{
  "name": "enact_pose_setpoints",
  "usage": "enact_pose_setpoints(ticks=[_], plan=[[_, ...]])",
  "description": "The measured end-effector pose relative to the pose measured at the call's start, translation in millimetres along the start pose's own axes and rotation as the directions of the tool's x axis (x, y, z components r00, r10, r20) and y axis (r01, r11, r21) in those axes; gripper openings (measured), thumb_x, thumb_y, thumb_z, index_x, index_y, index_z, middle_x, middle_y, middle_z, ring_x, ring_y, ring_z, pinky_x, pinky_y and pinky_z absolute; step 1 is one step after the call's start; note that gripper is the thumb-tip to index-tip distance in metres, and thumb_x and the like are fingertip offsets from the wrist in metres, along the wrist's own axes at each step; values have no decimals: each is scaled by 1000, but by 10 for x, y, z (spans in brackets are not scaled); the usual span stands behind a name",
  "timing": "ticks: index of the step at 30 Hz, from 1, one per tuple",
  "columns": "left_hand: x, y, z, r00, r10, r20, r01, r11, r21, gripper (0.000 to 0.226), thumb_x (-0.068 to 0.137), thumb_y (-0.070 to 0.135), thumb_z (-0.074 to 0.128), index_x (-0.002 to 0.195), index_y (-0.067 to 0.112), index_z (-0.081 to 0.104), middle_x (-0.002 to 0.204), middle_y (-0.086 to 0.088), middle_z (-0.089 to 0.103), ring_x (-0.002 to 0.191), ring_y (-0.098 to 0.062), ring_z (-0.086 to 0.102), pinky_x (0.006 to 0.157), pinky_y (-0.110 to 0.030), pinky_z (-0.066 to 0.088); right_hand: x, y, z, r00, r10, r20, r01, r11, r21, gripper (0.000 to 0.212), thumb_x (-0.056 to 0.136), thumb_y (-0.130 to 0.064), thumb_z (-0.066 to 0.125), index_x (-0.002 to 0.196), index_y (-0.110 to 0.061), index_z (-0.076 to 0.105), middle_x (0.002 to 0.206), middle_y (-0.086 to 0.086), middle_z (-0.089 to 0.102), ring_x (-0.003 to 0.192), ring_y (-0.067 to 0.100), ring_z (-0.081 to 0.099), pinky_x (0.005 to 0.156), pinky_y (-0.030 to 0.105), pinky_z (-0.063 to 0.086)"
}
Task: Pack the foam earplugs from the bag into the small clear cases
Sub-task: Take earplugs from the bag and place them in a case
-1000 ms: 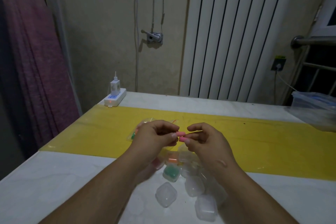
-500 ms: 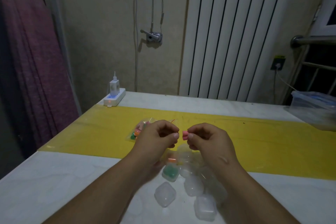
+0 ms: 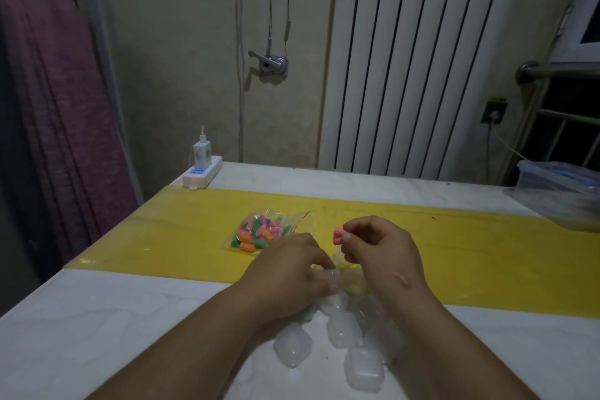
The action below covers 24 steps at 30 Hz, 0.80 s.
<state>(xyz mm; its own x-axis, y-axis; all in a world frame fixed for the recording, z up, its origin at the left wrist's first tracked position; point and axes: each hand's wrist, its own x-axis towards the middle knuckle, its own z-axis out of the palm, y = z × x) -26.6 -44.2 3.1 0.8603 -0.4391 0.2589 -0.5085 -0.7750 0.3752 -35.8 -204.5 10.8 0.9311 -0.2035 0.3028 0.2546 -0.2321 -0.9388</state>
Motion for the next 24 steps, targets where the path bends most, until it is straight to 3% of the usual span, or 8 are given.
enact_pose_setpoints(ticks=[2,3,5,6,9,18,21,24], plan=[[6,-14,15,999,-21,-34,16,988,-154,23,89,45,63,107,33,70,101,17,60,92,-4,54,85,-31,48,3,-3,-6,1000,-9,-16,9,1000,-13,8,84,-9,72,81,-15,70,74,0,75,76,22,71,71,37,59],[3,-14,24,995,-72,-72,45,946,-320,17,91,40,63,103,31,71,96,15,64,88,-4,57,81,-31,51,5,-4,-8,1000,-14,-24,14,1000,-15,9,84,-10,73,80,-16,69,74,0,75,76,23,71,71,39,59],[-13,43,12,969,-215,-120,70,708,-703,12,93,22,64,99,28,73,89,8,69,81,-10,62,67,-26,54,3,-13,-12,999,-17,-34,17,1000,-9,9,84,-11,74,79,-15,69,72,2,74,75,25,70,72,41,58],[-11,65,-5,954,-271,-131,55,585,-809,18,94,14,63,99,28,72,88,3,69,79,-13,60,59,-22,53,-1,-18,-12,999,-13,-33,13,1000,-3,8,84,-10,74,79,-14,69,72,2,74,75,25,70,71,40,58],[1,55,-61,934,-332,-131,17,407,-913,25,95,4,56,103,22,72,86,-5,64,75,-21,53,49,-17,49,-25,-38,7,1000,9,13,-9,1000,0,5,87,-11,71,85,-14,67,73,2,74,64,19,66,67,38,57],[37,-94,-43,937,-326,-123,-17,311,-950,34,98,2,49,96,22,77,83,-3,64,68,-17,52,65,-27,46,-77,-83,69,992,70,101,-78,995,70,32,84,10,53,77,-12,75,71,5,74,62,12,65,63,30,59],[50,-87,-55,943,-311,-116,-14,312,-950,36,97,-2,48,105,21,75,87,-6,64,65,-14,51,61,-25,47,-90,-96,69,992,46,119,-55,995,77,22,88,0,60,77,-9,76,73,10,74,64,14,65,63,31,57],[56,-103,-49,951,-276,-139,-21,392,-920,35,96,0,52,114,23,71,83,-4,62,64,-15,52,62,-25,48,-100,-94,60,988,21,150,-31,998,63,16,88,-17,69,77,-9,77,73,14,72,62,14,63,62,31,56]])
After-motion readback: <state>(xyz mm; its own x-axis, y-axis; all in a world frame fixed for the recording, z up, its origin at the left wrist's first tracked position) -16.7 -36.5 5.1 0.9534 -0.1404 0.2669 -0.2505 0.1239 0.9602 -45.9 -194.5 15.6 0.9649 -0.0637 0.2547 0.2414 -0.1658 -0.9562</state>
